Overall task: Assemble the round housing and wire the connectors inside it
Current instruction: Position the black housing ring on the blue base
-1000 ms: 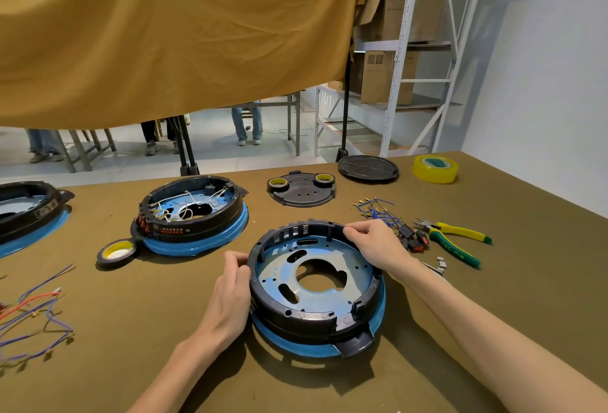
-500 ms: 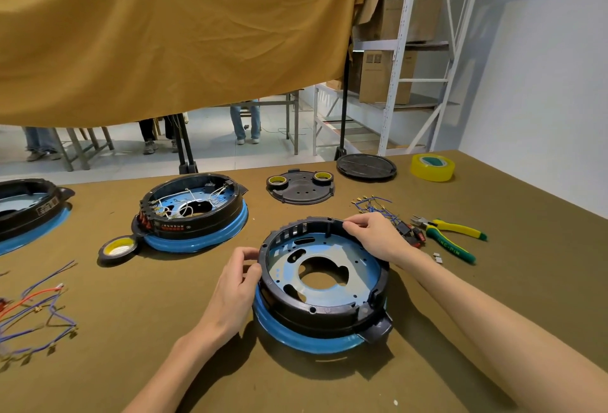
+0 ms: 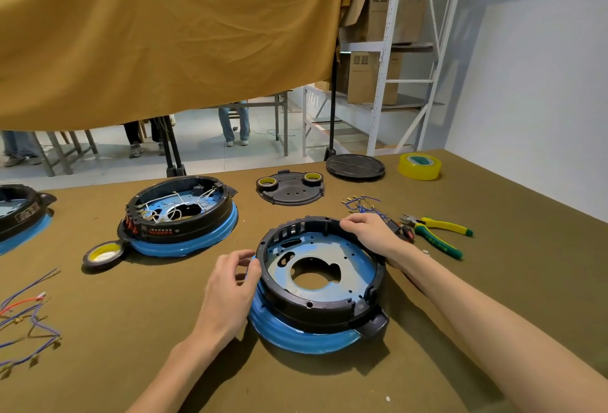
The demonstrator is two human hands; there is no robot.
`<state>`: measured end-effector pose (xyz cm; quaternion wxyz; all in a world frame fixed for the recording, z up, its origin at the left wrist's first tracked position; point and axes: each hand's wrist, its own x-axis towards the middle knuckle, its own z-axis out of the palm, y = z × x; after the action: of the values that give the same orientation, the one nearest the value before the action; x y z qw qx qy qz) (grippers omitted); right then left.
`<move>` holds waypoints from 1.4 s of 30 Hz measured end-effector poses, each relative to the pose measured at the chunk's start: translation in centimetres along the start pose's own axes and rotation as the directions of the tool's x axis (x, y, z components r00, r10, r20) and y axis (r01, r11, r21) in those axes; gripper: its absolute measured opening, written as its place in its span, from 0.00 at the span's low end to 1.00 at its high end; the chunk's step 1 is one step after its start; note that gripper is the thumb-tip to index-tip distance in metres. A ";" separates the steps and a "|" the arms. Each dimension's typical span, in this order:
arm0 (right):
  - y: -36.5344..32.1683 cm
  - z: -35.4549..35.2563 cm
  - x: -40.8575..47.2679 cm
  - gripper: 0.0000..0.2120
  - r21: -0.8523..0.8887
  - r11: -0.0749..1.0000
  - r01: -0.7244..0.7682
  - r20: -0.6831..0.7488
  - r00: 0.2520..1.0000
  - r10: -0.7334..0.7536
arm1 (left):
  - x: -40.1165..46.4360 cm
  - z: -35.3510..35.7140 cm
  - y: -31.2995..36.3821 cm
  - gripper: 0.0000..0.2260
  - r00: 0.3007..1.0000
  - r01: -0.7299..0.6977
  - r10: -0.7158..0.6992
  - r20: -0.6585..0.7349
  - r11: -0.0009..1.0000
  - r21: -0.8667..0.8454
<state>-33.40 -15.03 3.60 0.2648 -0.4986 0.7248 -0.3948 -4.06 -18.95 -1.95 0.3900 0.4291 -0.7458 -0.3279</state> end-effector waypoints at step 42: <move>0.1 1.0 -3.2 0.12 -0.251 0.968 -0.028 -0.242 0.970 -0.034 | 0.0 0.1 0.3 0.20 0.995 0.075 -0.077 0.065 0.997 0.033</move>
<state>-31.48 -12.37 2.94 0.1071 -0.4768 0.7955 -0.3582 -4.29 -18.77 -1.73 0.3455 0.4521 -0.7464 -0.3452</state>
